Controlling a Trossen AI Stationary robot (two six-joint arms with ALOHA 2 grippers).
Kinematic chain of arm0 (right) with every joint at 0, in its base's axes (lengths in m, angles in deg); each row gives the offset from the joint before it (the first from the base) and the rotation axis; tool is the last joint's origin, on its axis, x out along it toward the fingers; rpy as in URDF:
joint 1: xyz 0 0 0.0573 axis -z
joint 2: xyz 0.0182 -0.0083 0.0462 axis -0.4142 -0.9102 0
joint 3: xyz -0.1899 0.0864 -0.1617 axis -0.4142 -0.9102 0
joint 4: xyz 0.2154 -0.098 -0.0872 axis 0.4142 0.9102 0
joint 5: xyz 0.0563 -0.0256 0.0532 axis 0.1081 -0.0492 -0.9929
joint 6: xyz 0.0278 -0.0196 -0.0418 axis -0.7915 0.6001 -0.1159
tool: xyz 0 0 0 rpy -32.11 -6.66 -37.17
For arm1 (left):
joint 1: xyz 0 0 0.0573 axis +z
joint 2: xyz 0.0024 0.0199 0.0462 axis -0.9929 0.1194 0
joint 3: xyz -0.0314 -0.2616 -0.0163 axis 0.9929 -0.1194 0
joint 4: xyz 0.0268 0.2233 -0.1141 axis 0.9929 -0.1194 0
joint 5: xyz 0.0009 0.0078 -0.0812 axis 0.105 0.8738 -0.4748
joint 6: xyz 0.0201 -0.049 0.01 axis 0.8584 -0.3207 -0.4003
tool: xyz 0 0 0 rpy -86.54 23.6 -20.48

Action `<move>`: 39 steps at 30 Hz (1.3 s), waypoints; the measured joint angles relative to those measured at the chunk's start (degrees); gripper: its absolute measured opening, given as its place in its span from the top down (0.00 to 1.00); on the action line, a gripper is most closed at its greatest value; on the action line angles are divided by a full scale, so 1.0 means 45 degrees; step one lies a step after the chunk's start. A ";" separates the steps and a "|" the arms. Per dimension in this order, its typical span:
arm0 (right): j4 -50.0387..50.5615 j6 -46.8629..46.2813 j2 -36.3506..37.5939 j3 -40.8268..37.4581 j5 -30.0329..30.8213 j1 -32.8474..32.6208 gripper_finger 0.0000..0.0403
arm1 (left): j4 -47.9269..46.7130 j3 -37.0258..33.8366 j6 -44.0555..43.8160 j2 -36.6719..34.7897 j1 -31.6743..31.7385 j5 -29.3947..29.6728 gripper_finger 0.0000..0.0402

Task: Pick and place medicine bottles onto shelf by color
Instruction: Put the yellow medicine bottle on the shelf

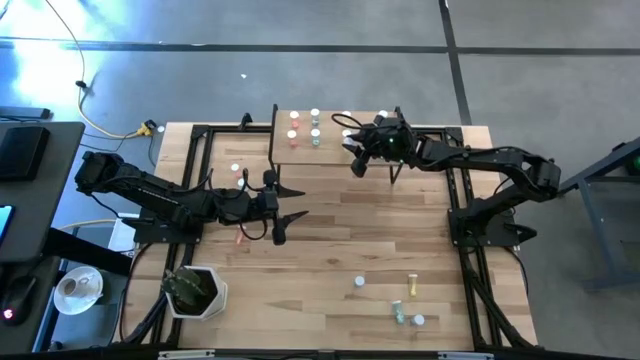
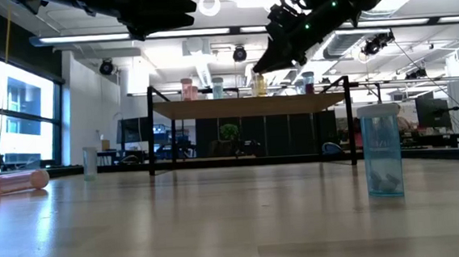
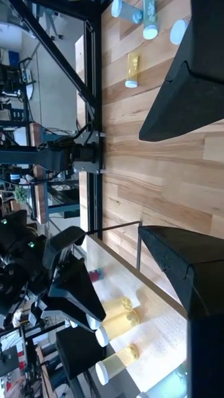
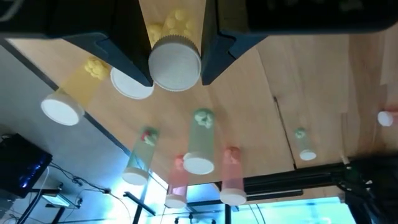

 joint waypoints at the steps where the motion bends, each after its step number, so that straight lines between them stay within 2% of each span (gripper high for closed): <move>1: 0.0000 0.0006 0.0000 0.0000 0.0003 0.0048 0.74 | 0.0001 0.0000 -0.0003 0.0000 0.0000 0.0000 0.44; 39: -0.0699 0.0195 -0.0010 0.0000 -0.0869 0.0880 0.74 | 0.0000 0.0000 -0.0003 0.0000 -0.0004 -0.0002 0.44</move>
